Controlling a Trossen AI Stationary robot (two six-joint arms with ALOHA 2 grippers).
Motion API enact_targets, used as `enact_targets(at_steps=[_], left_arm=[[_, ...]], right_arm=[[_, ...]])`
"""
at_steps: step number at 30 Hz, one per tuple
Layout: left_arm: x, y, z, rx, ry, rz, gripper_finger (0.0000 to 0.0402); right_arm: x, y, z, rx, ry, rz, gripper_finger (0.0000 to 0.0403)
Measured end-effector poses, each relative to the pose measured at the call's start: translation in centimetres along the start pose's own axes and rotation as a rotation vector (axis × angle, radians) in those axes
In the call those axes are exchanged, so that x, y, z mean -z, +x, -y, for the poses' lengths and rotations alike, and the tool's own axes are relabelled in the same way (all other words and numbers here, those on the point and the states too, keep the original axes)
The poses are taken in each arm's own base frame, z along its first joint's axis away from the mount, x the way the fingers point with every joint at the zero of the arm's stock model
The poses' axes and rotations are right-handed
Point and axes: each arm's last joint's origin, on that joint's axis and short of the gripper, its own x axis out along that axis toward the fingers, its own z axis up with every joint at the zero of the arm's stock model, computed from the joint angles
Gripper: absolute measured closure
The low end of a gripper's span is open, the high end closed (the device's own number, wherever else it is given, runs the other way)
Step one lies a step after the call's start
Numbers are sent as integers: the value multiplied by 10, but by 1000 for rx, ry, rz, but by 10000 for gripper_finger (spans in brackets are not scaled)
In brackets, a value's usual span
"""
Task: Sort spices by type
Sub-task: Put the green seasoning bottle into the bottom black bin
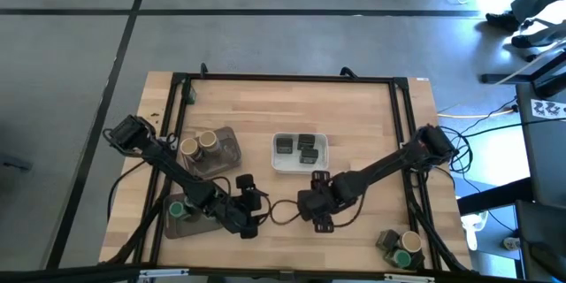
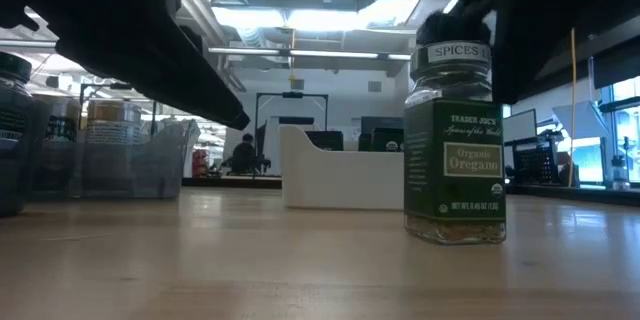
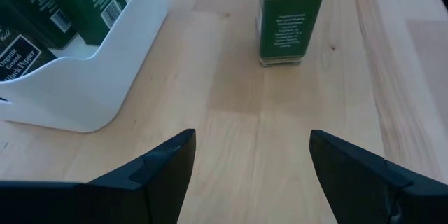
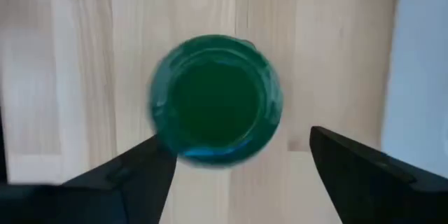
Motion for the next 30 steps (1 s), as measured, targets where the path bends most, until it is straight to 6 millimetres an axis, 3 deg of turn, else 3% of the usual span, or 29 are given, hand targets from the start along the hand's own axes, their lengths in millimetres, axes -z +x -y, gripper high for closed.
enact_targets(at_steps=[9,20,25,30], left_arm=[[0,0,0,1,-10,2,125],[-1,0,0,3,-83,1,125],[-2,0,0,9,-92,10,125],[-12,2,1,21,-129,43,125]], right_arm=[[11,-29,-28,174,-104,51,82],[36,-85,-35,180,-95,235,82],[62,-86,-29,231,-41,278,81],[89,-67,-24,237,51,348,81]])
